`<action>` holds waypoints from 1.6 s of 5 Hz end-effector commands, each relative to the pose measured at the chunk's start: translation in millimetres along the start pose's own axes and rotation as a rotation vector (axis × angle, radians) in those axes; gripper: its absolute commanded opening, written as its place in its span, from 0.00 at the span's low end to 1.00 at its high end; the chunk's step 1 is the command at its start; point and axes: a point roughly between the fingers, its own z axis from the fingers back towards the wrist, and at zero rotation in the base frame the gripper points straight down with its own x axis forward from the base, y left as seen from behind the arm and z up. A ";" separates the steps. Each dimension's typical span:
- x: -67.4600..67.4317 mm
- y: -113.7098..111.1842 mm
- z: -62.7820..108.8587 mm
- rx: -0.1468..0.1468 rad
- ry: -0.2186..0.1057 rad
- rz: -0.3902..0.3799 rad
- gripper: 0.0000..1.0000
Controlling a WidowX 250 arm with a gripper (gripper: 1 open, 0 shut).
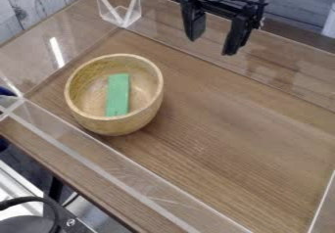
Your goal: Remove the green block from inside the brown bowl and put it on the table
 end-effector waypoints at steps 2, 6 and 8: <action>-18.8 17.7 -12.1 0.005 0.028 0.025 1.00; -64.8 110.3 -24.3 0.002 -0.007 0.250 1.00; -69.9 119.5 -38.1 -0.013 0.002 0.333 1.00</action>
